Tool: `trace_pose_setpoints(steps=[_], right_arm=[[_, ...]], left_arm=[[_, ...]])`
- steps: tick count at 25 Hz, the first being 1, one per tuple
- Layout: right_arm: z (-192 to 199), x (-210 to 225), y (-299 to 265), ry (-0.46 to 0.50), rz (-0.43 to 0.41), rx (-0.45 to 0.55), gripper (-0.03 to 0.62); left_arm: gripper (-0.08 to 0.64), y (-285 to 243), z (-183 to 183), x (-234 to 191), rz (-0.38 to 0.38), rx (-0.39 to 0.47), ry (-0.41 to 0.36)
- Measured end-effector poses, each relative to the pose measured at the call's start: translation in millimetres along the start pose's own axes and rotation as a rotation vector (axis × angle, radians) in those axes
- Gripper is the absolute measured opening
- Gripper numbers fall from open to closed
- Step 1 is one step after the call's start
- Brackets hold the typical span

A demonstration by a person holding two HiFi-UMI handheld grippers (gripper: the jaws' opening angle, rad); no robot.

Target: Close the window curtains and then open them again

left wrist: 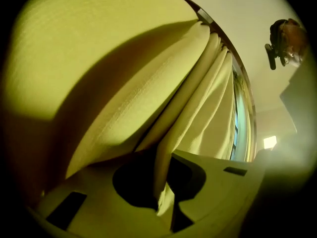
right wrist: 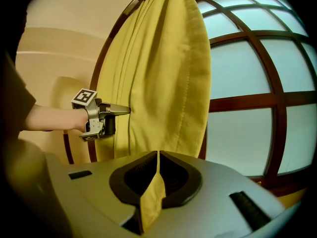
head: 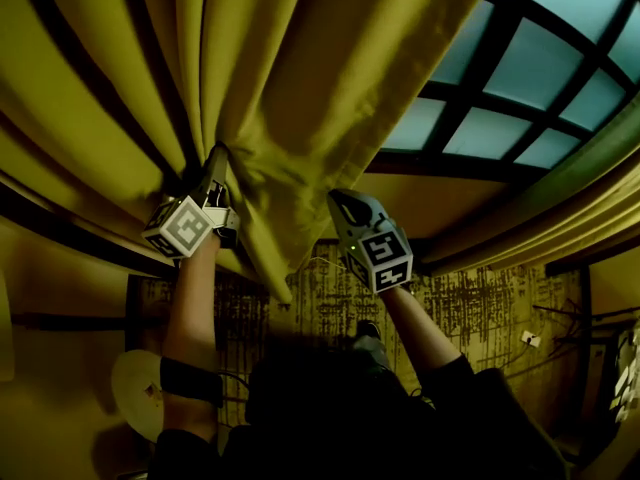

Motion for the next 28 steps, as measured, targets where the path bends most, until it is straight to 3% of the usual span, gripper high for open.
trace_pose_setpoints(steps=[7, 14, 21, 25, 28], right_arm=[[-5, -20, -12, 0.019, -0.043, 0.000, 0.029], [-19, -27, -10, 0.030, -0.089, 0.027, 0.035], [-63, -55, -20, 0.049, -0.182, 0.137, 0.226], [-106, -58, -29, 0.030, -0.125, 0.202, 0.397], [-141, -47, -38, -0.003, -0.028, 0.251, 0.453]], left_arm=[[0.023, 30, -38, -39, -0.047, 0.051, -0.002], [0.023, 54, -43, -69, -0.116, 0.095, 0.067], [0.023, 59, -42, -70, -0.103, 0.087, 0.055], [0.023, 55, -36, -64, -0.069, 0.058, 0.052], [0.025, 50, -32, -59, -0.037, 0.035, 0.057]])
Point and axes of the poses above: the fingertips, and each gripper's own axes: y backward along the fingers, x to its right, z out of its underside, the point moved 8 cm from there along y, backward along the fingers, and after that the axes turned 4 degrees about y, right-handed, at the moved point
